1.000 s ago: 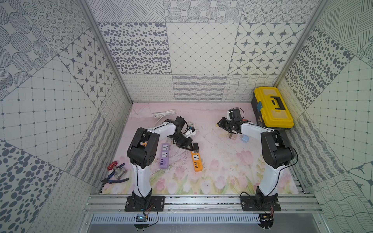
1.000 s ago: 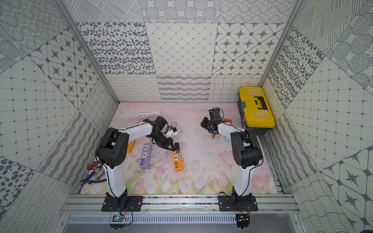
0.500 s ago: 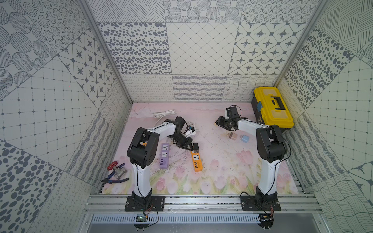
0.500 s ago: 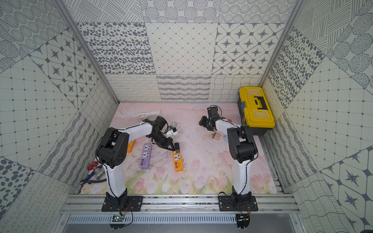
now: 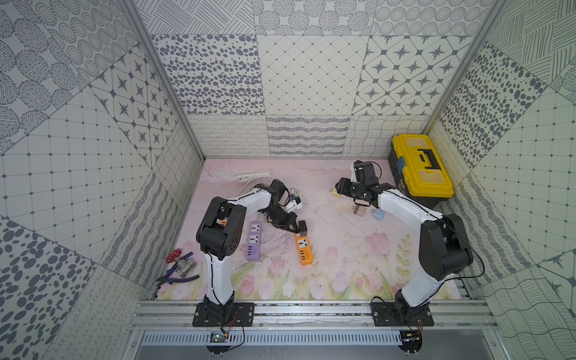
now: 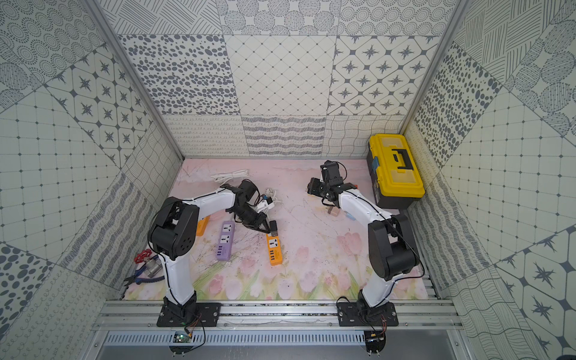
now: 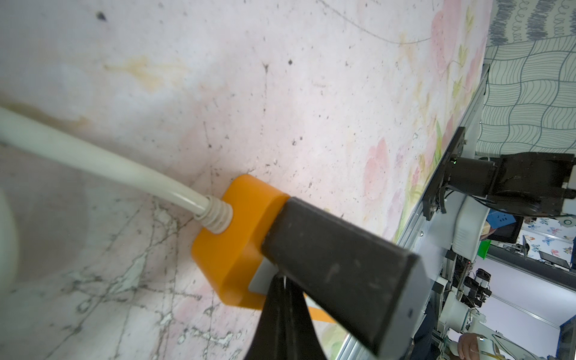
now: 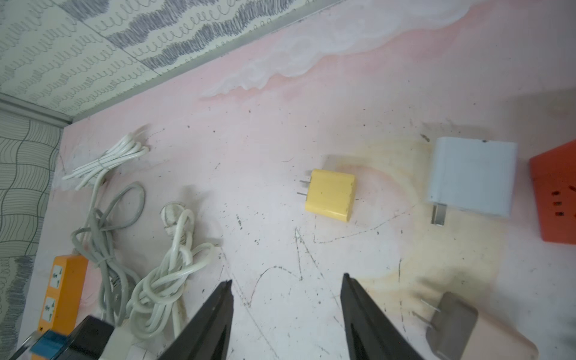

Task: Pull the plug off the socket
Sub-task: Place the plug at the center of the board, then remove the plug from the socket.

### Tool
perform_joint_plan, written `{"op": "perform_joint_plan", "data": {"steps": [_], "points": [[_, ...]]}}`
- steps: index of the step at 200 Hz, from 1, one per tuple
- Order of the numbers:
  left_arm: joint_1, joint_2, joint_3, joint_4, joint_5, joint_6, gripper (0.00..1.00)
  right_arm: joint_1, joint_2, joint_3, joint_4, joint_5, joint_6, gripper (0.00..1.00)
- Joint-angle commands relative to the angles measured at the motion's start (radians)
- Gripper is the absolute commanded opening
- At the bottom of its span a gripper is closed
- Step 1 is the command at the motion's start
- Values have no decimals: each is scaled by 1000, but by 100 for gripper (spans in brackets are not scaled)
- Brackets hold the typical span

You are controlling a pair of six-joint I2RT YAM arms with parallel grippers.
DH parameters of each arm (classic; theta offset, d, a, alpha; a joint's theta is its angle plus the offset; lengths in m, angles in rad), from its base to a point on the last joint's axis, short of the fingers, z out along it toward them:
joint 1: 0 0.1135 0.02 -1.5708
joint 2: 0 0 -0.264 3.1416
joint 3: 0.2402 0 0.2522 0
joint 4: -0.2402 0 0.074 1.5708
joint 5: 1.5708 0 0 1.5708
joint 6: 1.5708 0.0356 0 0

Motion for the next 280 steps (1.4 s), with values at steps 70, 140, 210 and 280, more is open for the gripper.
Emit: {"op": "perform_joint_plan", "data": {"steps": [70,140,210,280], "points": [[4,15,2,-8,-69,7,0,236,-296,-142,-155,147,-56,59],[3,15,3,-8,-67,7,0,418,-360,-244,-178,184,-20,60],[4,14,3,-9,-67,8,0,558,-293,-232,-162,236,24,60],[4,16,6,-11,-64,9,0,582,-239,-180,-115,196,53,61]]}}
